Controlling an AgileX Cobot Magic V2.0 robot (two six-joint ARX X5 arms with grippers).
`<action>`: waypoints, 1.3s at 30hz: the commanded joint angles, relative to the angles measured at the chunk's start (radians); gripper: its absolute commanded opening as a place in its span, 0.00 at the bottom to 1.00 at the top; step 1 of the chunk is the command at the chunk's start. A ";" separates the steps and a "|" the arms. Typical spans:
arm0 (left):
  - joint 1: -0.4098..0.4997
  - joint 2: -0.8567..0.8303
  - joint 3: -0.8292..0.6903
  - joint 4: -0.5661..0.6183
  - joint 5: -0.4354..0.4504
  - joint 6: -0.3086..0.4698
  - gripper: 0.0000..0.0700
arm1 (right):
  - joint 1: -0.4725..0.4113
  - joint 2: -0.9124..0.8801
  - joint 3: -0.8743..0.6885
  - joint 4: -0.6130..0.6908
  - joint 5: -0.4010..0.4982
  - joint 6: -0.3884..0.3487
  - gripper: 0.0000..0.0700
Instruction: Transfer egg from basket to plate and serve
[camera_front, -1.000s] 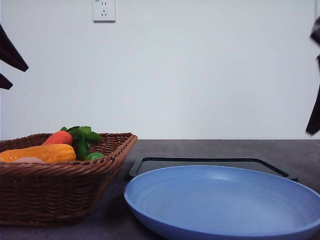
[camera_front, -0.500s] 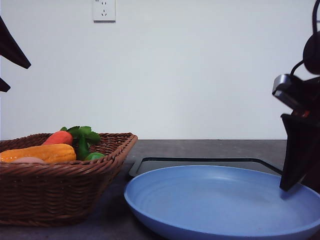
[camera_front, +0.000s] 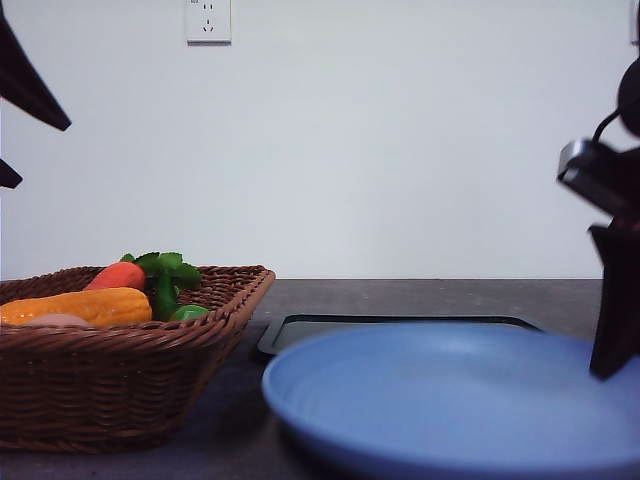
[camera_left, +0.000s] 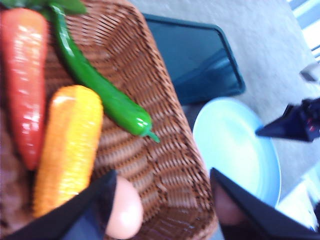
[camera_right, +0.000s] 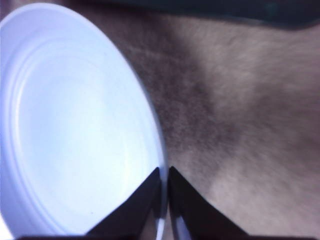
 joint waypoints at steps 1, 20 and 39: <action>-0.016 0.006 0.014 0.003 0.003 -0.018 0.59 | -0.008 -0.029 0.015 -0.004 -0.007 -0.015 0.00; -0.344 0.177 0.061 -0.107 -0.401 -0.146 0.59 | -0.113 -0.381 0.015 -0.082 -0.007 0.004 0.00; -0.423 0.514 0.130 -0.059 -0.527 -0.133 0.59 | -0.113 -0.386 0.015 -0.096 -0.008 -0.010 0.00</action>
